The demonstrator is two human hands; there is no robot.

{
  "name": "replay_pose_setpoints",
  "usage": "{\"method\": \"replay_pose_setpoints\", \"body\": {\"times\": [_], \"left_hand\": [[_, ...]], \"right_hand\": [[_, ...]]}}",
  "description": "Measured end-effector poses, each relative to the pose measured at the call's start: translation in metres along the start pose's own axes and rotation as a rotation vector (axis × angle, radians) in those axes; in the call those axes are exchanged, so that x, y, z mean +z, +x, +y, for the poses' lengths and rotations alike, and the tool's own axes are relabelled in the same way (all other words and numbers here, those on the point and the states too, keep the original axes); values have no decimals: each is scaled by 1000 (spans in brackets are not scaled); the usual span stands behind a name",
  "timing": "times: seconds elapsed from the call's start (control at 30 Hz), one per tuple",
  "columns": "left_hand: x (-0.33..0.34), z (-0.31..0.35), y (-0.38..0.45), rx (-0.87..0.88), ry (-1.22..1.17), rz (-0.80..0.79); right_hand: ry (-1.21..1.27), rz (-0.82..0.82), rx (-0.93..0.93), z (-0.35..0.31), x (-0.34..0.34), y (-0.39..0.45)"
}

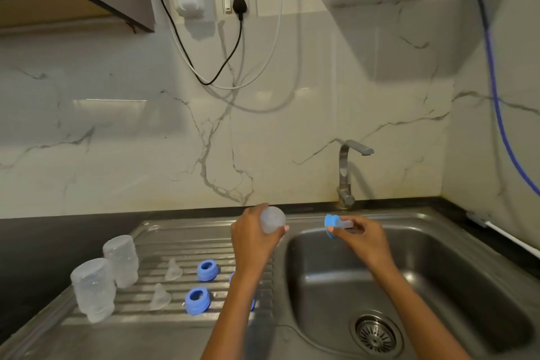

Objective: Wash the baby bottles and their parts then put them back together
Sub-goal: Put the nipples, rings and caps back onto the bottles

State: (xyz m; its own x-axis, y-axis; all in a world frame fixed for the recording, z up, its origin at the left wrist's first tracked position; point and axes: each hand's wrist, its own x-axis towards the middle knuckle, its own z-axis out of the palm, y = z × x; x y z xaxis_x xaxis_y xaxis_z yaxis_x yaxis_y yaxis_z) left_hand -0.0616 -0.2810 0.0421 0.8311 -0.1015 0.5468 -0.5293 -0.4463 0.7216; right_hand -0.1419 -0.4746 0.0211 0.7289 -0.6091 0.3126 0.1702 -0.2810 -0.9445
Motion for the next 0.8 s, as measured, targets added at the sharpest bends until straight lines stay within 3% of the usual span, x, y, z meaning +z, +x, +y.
{"method": "replay_pose_setpoints", "body": {"times": [0.07,0.33,0.6,0.8], "left_hand": [[3,4,-4,54,-30,23],[1,4,-5,-249,-619,-96],[-10,3,-10,-265,-632,-376],[-16,0,-14,-108,-511,-467]], "right_hand": [[-7,-20,25,2,3,-1],[278,-201,140,-2,8,-9],[489,-283,210,-2,4,-5],[470,-374,211,-3,-4,-1]]}}
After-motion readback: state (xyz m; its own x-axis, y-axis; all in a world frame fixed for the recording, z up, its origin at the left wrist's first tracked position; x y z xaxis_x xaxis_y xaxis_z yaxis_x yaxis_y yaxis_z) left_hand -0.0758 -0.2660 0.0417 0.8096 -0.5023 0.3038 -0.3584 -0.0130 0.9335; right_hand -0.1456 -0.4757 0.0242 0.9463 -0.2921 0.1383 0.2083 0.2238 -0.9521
